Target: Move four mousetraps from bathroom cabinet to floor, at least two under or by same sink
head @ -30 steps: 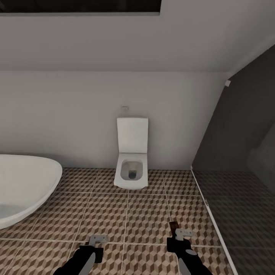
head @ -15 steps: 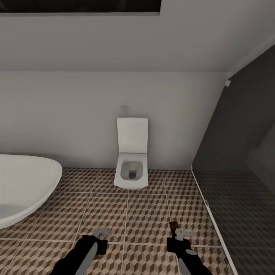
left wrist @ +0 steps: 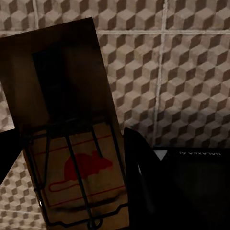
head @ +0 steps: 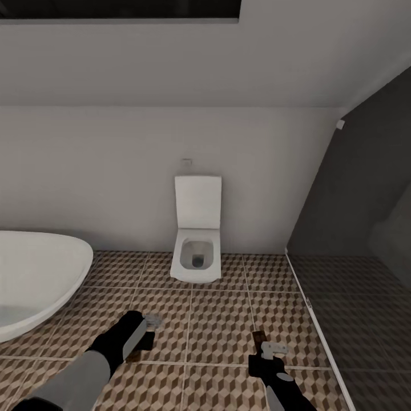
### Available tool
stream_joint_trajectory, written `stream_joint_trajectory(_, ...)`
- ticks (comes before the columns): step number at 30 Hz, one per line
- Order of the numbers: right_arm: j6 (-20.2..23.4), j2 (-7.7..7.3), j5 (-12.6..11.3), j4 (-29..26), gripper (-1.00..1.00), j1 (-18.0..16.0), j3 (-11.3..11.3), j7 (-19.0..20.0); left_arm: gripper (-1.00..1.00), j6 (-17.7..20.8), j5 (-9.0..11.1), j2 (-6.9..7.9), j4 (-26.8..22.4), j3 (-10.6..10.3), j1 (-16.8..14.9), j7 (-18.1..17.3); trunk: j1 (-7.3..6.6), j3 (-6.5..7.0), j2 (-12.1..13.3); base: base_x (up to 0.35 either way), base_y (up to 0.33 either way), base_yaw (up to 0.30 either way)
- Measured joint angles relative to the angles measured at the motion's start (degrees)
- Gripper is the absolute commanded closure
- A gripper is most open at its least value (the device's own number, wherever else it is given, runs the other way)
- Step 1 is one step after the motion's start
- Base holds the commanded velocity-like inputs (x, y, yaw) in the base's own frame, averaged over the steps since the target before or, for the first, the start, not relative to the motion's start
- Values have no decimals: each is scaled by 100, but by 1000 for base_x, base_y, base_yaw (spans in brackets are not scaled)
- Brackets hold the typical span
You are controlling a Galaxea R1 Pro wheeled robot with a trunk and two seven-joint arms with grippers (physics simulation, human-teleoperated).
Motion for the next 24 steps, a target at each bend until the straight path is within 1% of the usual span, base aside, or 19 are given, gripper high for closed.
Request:
stream_joint_trajectory(1, 0, -2, 1, 0, 100, 0, 0, 0, 100, -191, 6, -4, 190, -5, -12, -17, 0, 0, 0, 0, 0, 0)
stream_joint_trajectory(3, -5, -9, 5, 0, 100, 0, 0, 0, 100, -904, 16, -39, 586, -14, -28, -43, 0, 0, 0, 0, 0, 0)
stream_joint_trajectory(4, -9, -11, 7, 0, 100, 0, 0, 0, 100, -1064, 17, -47, 646, -17, -30, -51, 0, 0, 0, 0, 0, 0)
stream_joint_trajectory(6, -14, -13, 9, 0, 100, 0, 0, 0, 100, -1242, 20, -53, 709, -22, -33, -135, 0, 0, 0, 0, 0, 0)
stream_joint_trajectory(7, -17, -13, 9, 0, 100, 0, 0, 0, 100, -1270, 20, -54, 721, -24, -33, -183, 0, 0, 0, 0, 0, 0)
stream_joint_trajectory(9, -23, -14, 14, 0, 100, 0, 0, 0, 100, -1336, 21, -55, 739, -28, -35, -390, 0, 0, 0, 0, 0, 0)
stream_joint_trajectory(11, -72, -14, 19, 0, 100, 0, 0, 4, 100, -1437, 21, -58, 744, -36, -39, -749, 0, 0, 0, 0, 0, 0)
stream_joint_trajectory(14, -182, -14, 23, 0, 100, 0, 0, 0, 100, -1532, 15, -69, 712, -40, -41, -1047, 0, 0, 0, 0, 0, 0)
stream_joint_trajectory(17, -242, -18, 27, 0, 100, 0, 6, -2, 100, -1567, 19, -81, 708, -48, -40, -1174, 0, 0, 0, 0, 0, 0)
stream_joint_trajectory(24, -259, -19, 32, 0, 100, 0, 14, -10, 100, -1569, 19, -90, 709, -50, -42, -1190, 0, 0, 0, 0, 0, 0)
